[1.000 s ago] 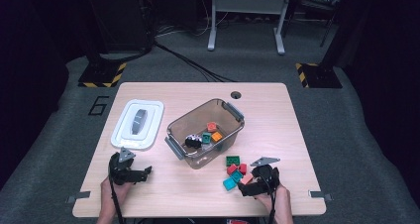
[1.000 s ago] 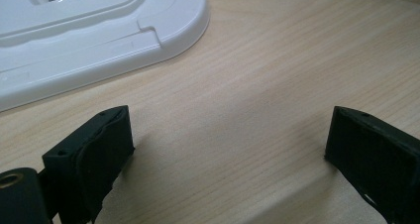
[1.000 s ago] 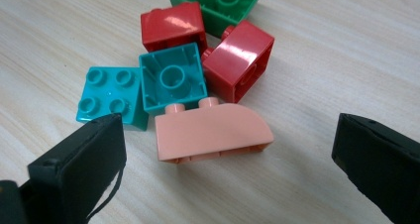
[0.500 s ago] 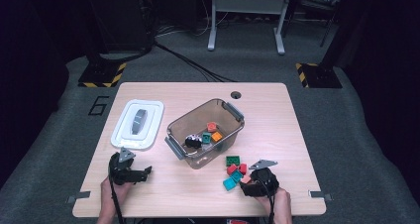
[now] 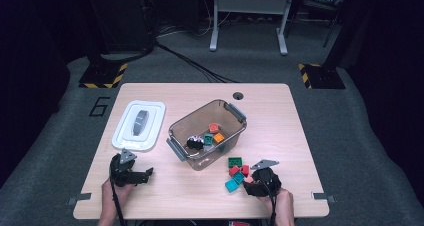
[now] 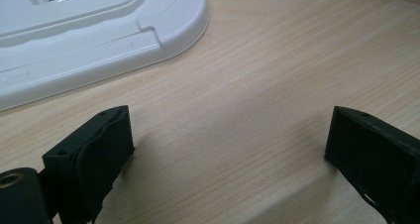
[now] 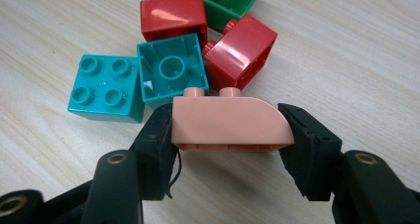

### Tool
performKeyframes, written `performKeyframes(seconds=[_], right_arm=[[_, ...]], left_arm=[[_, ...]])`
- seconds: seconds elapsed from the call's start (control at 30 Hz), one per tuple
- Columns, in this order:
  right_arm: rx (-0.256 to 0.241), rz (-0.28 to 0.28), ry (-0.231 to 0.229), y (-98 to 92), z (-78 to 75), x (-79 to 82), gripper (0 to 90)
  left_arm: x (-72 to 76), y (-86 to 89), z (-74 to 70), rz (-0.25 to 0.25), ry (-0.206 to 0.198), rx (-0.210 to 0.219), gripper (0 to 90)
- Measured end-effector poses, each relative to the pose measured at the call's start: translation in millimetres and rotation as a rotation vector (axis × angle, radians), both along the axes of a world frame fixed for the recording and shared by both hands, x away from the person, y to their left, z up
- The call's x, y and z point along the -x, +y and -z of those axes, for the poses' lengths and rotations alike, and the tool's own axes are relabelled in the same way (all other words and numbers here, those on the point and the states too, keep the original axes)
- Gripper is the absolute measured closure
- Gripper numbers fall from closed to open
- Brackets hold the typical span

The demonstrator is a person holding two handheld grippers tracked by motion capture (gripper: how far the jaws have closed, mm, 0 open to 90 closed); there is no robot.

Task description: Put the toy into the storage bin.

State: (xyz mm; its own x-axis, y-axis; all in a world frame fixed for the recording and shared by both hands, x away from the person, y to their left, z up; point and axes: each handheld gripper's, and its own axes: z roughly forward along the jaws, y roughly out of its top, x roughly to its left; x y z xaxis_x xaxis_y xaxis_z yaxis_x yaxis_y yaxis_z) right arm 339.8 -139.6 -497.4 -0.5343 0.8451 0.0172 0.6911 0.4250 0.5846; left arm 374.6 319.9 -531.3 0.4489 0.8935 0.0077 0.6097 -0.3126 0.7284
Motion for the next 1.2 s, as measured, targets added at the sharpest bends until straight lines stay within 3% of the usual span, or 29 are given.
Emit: performKeyframes(seconds=[0.03, 0.33, 0.6, 0.87, 1.2], right_arm=[[-0.008, 0.021, 0.01, 0.4, -1.7, 1.2, 42.7], [-0.028, 0.028, -0.029, -9.2, -14.3, -5.3, 42.8], [-0.059, 0.042, -0.025, -14.7, -22.3, -15.0, 42.8], [-0.066, 0.041, -0.054, -17.6, -34.7, -19.6, 42.9], [-0.105, 0.057, -0.087, -19.5, -52.6, -41.0, 42.9]], left_arm=[[0.1, 0.0, 0.0, -0.001, 0.0, -0.001, 4.2], [0.0, -0.1, 0.0, -0.001, 0.0, 0.001, 4.3], [0.1, -0.1, 0.0, 0.0, -0.001, 0.0, 4.3], [0.0, 0.0, 0.0, 0.0, 0.0, 0.0, 4.3], [0.1, -0.1, 0.0, -0.003, 0.0, 0.001, 4.3]])
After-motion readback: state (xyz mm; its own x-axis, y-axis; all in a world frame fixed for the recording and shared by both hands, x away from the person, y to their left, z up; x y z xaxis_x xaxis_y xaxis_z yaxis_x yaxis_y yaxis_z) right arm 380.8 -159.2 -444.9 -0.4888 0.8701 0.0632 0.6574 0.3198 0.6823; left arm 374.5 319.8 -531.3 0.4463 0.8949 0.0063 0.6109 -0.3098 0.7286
